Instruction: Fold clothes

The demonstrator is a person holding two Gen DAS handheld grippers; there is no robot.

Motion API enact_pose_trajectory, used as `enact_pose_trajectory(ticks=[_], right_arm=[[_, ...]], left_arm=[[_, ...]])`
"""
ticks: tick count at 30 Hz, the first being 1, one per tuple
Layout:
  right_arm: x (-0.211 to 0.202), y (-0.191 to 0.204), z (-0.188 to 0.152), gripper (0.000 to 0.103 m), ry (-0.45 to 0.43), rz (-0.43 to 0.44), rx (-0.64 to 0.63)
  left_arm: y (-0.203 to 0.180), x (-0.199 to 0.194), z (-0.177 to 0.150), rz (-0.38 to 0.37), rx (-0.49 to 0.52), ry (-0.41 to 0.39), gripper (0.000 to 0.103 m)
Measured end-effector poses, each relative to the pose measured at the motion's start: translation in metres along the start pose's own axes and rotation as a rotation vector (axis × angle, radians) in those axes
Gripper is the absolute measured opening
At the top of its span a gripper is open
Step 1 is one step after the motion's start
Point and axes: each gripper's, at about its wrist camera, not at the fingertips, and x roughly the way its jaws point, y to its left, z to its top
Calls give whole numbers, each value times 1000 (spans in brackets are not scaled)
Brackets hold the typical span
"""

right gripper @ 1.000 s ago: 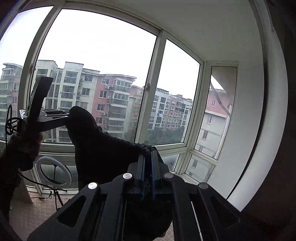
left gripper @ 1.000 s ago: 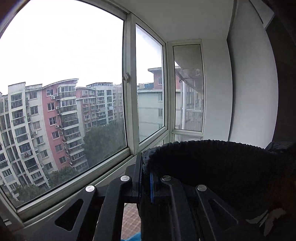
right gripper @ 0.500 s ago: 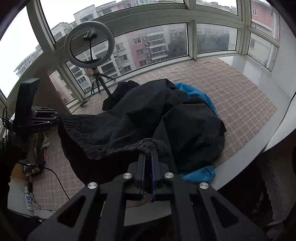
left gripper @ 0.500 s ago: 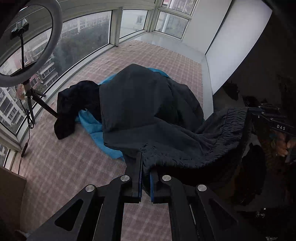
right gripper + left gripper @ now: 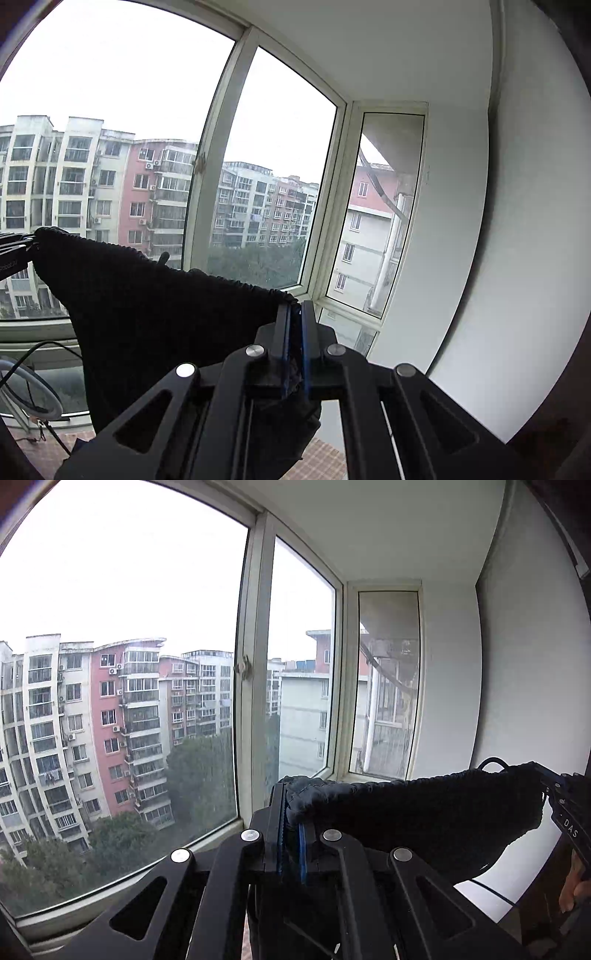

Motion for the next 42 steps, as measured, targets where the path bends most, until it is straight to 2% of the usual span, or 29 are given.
enact_pose_trajectory(ticks=[2, 4, 6, 9, 13, 18, 21, 24, 27, 29, 32, 35, 37, 42], right_arm=[[-27, -4, 34, 5, -71, -59, -39], [-49, 0, 39, 5, -128, -105, -84], [-54, -4, 28, 5, -105, -29, -58], [-57, -5, 0, 5, -44, 103, -26], [-65, 28, -82, 5, 51, 246, -104], [-104, 84, -210, 5, 180, 451, -78], [-137, 143, -296, 5, 302, 611, -32], [-177, 216, -375, 5, 410, 752, -21], [-221, 301, -439, 5, 514, 887, -20], [-245, 356, -479, 5, 623, 985, -4], [-286, 432, -528, 6, 688, 1032, -104], [-333, 491, -573, 6, 780, 1086, -156], [-355, 524, -594, 6, 839, 1137, -192], [-415, 593, -628, 6, 899, 1237, -313]], left_arm=[[-15, -32, 34, 32, 32, -58, 4], [-26, -55, 43, 56, 72, -93, 4], [-26, -69, 41, 56, 78, -96, 4], [-6, -60, 7, 53, 83, -23, 5], [31, -41, -76, 7, 101, 133, 5], [79, -64, -222, -45, 136, 326, 5], [121, -103, -317, -53, 149, 453, 5], [177, -162, -396, -31, 118, 544, 5], [238, -227, -465, 5, 43, 616, 5], [281, -264, -514, 43, -25, 685, 5], [335, -314, -578, 93, -123, 777, 5], [371, -357, -632, 158, -180, 860, 5], [391, -383, -659, 202, -204, 906, 5], [426, -437, -708, 301, -240, 995, 5]])
